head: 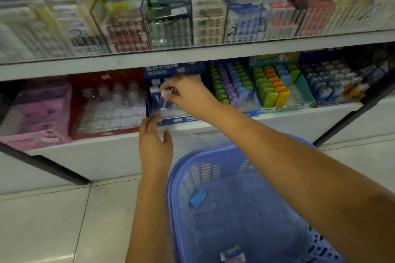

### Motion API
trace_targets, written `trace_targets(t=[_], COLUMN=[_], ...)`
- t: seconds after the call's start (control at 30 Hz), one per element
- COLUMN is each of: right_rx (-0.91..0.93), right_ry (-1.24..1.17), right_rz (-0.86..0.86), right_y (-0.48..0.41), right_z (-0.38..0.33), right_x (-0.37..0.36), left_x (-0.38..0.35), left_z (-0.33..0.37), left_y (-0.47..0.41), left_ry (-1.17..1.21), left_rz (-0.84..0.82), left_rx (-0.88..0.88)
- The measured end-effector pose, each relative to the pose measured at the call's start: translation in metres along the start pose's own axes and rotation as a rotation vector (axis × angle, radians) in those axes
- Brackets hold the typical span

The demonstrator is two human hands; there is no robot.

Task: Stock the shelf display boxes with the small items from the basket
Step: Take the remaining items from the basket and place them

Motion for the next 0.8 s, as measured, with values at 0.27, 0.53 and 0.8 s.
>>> trace_targets(t=[0.27, 0.53, 0.8], right_rx=[0.046, -0.086, 0.019], right_ry=[0.216, 0.271, 0.155], right_rz=[-0.194, -0.349, 0.042], right_y=[-0.012, -0.031, 0.019], right_z=[-0.011, -0.015, -0.008], right_x=[-0.031, -0.04, 0.006], left_x=[0.002, 0.002, 0.012], left_z=[0.0, -0.001, 0.013], left_y=[0.001, -0.002, 0.018], left_ry=[0.078, 0.037, 0.183], left_rz=[0.113, 0.068, 0.111], left_rx=[0.04, 0.024, 0.017])
Point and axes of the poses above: each hand's wrist, its own y-axis away from the middle knuckle, its own x-axis out of the back of the hand, z = x × y, the point moved 7 cm from there along -y, towards the middle knuckle, and after that the axes turned 10 degrees about z, right-handed, at the moved point
